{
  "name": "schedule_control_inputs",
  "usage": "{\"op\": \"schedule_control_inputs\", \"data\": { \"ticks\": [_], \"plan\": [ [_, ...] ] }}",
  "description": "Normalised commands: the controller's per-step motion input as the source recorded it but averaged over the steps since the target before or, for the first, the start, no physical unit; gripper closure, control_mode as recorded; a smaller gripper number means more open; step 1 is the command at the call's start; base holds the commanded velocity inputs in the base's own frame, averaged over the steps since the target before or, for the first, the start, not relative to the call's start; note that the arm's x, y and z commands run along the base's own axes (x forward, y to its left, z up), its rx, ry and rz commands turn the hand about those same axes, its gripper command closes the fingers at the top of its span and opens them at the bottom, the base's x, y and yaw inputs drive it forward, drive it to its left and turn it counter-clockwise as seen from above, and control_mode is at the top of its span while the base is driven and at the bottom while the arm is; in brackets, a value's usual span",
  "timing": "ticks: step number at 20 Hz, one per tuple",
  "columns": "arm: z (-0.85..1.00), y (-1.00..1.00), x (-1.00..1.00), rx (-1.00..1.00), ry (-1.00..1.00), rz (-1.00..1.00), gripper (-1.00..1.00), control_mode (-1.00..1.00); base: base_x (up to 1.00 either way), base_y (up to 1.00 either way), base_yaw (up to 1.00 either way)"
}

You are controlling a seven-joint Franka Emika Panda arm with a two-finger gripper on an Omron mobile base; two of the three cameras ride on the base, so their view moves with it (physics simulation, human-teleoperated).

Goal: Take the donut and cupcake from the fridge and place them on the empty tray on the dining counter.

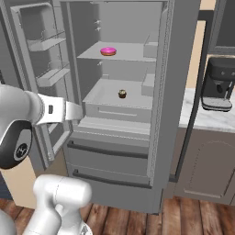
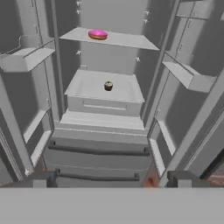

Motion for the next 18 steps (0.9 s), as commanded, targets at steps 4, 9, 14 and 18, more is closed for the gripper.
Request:
{"op": "schedule_control_inputs", "data": {
  "ticks": [4, 9, 14, 18],
  "plan": [
    [-0.02, 0.06, -0.04, 0.0, -0.27, 0.0, -1.0, -1.0, 0.0, 0.0, 0.0],
    [0.0, 0.0, 0.0, 0.0, 0.0, 0.0, -1.0, -1.0, 0.0, 0.0, 0.0],
    [0.0, 0.0, 0.0, 0.0, 0.0, 0.0, -1.0, 1.0, 0.08, 0.0, 0.0],
    [0.0, 0.0, 0.0, 0.0, 0.0, 0.0, -1.0, 1.0, 0.83, 0.0, 0.0]
  ]
}}
